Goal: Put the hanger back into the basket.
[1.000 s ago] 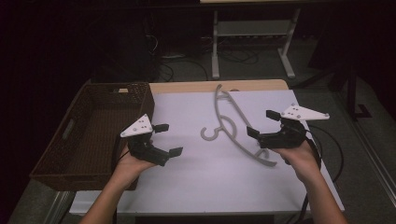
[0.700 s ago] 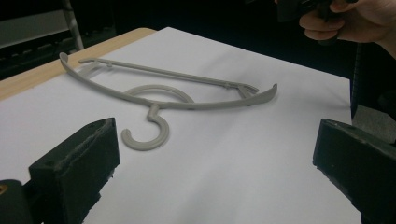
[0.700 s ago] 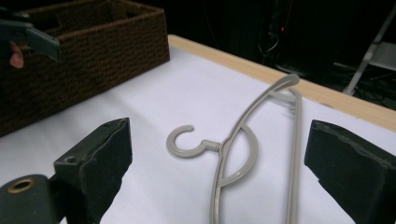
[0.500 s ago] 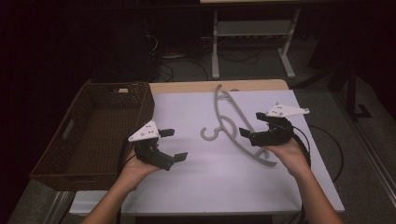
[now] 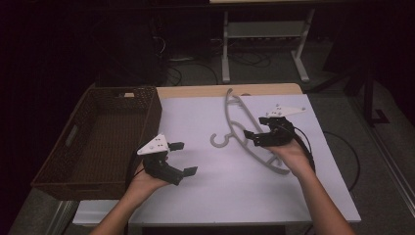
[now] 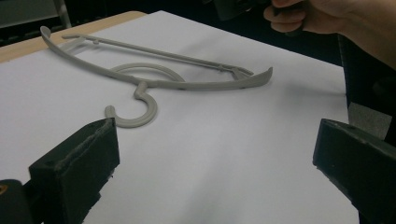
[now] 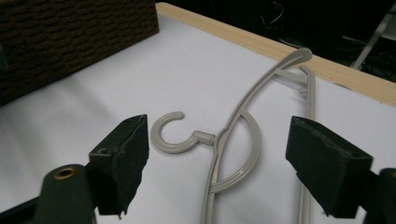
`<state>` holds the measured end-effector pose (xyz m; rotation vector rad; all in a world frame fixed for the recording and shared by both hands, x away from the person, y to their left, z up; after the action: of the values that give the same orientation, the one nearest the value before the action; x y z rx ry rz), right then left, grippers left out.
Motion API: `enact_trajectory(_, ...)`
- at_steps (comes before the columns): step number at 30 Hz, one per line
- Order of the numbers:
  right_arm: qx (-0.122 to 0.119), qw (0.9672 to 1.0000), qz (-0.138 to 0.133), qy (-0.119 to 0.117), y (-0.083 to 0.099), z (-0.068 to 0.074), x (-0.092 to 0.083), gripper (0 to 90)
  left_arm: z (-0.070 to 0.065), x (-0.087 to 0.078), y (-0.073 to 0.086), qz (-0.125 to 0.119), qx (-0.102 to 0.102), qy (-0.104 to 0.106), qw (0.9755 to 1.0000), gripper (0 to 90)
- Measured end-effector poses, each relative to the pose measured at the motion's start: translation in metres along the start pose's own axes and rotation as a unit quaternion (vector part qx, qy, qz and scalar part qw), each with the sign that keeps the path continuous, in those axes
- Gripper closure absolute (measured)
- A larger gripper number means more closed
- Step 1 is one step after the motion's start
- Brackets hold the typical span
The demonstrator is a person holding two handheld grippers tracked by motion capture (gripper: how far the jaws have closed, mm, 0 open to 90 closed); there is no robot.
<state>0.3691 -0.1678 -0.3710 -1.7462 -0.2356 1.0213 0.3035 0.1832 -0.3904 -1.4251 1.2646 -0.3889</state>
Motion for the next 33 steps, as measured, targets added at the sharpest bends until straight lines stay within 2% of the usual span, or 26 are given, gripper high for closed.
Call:
enact_trajectory(5,0.005,0.9997,0.024,-0.002,0.006,-0.004,0.017,29.4,-0.001,0.002,0.003,0.003,0.004,0.001,1.0000,0.1)
enact_trajectory(6,0.006,0.9992,0.038,-0.004,0.009,-0.005,0.023,33.1,-0.001,0.003,0.005,0.005,0.004,0.002,1.0000,0.1)
enact_trajectory(12,0.013,0.9976,0.067,-0.010,0.020,-0.004,0.035,42.3,-0.003,0.004,0.007,0.007,0.005,0.005,1.0000,0.1)
enact_trajectory(13,0.011,0.9964,0.083,-0.012,0.024,-0.003,0.040,46.0,-0.003,0.004,0.007,0.008,0.005,0.005,0.9999,0.1)
enact_trajectory(14,0.011,0.9964,0.083,-0.012,0.024,-0.003,0.040,46.0,-0.003,0.004,0.007,0.008,0.005,0.005,0.9999,0.1)
enact_trajectory(15,0.007,0.9942,0.106,-0.015,0.028,-0.002,0.044,48.5,-0.003,0.004,0.007,0.010,0.007,0.006,0.9999,0.1)
enact_trajectory(16,0.001,0.9936,0.112,-0.016,0.029,-0.002,0.046,49.8,-0.003,0.004,0.007,0.010,0.008,0.007,0.9999,0.1)
enact_trajectory(18,0.005,0.9910,0.132,-0.020,0.033,-0.001,0.050,52.8,-0.003,0.004,0.008,0.010,0.008,0.007,0.9999,0.1)
enact_trajectory(24,0.007,0.9875,0.153,-0.035,0.041,0.003,0.057,61.2,-0.003,0.003,0.008,0.010,0.007,0.007,0.9999,0.1)
enact_trajectory(33,0.010,0.9827,0.179,-0.045,0.049,0.005,0.063,68.7,-0.003,0.004,0.008,0.012,0.007,0.007,0.9999,0.1)
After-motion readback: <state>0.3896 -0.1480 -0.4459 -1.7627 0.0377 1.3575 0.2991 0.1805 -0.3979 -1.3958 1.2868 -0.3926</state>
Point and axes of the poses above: each handheld gripper's, and its own axes: x roughly forward along the jaws, y roughly out of its underside, z roughly to its left, the point moved 1 cm from there along x, roughly forward along the jaws, and after that the axes turned 11 degrees about -x, right-handed, at the moved point
